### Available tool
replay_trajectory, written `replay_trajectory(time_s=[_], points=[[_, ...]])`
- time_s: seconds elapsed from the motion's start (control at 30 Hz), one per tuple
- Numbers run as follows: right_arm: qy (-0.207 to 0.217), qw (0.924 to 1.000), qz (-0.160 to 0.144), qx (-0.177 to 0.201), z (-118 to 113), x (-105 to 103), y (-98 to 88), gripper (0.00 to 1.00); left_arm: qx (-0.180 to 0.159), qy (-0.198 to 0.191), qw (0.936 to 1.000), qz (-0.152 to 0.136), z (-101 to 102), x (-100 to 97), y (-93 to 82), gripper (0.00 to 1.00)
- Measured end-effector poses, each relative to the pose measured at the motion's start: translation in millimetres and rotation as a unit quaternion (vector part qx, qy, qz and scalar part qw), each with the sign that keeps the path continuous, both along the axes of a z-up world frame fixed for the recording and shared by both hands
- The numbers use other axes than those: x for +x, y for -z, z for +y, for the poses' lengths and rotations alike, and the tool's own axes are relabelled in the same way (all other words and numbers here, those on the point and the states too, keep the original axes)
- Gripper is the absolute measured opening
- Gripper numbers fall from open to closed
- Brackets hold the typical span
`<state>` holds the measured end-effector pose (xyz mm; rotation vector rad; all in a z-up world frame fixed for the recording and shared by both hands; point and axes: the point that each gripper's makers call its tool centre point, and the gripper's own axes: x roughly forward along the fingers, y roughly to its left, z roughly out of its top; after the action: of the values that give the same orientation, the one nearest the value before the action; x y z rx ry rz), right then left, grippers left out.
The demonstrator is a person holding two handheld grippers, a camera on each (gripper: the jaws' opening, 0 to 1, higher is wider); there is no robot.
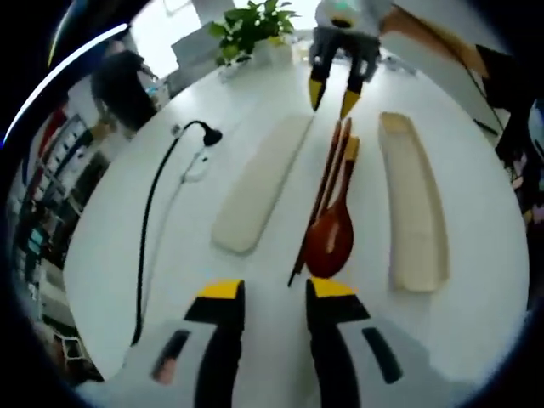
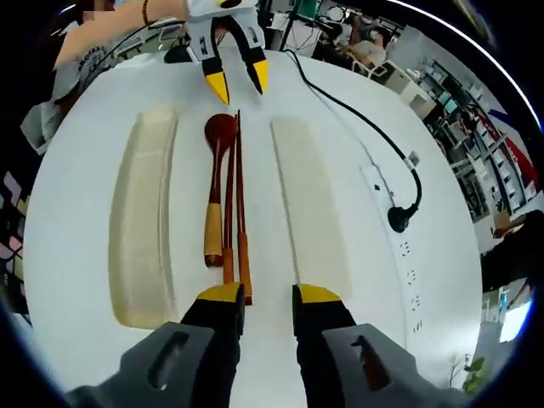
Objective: Arrange the utensils inside the cutlery case until each visible utensil rests in its matching compartment.
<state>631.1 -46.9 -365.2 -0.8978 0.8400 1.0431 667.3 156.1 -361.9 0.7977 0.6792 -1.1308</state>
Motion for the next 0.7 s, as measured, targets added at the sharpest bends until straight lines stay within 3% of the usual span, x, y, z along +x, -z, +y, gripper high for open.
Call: replay_trajectory(time_s=[0.13, 0.7], points=[[-0.013, 0.9997, 0.02, -0.006, 2.9, -6.0, 6.5, 0.2, 0.011, 0.009, 0.9999, 0.007, -2.0, -1.2, 6.0, 0.3], [-0.041, 0.9973, 0.057, -0.021, 8.4, -5.8, 18.4, 0.15, 0.033, 0.026, 0.9988, 0.027, -6.9, 0.1, 14.9, 0.25]])
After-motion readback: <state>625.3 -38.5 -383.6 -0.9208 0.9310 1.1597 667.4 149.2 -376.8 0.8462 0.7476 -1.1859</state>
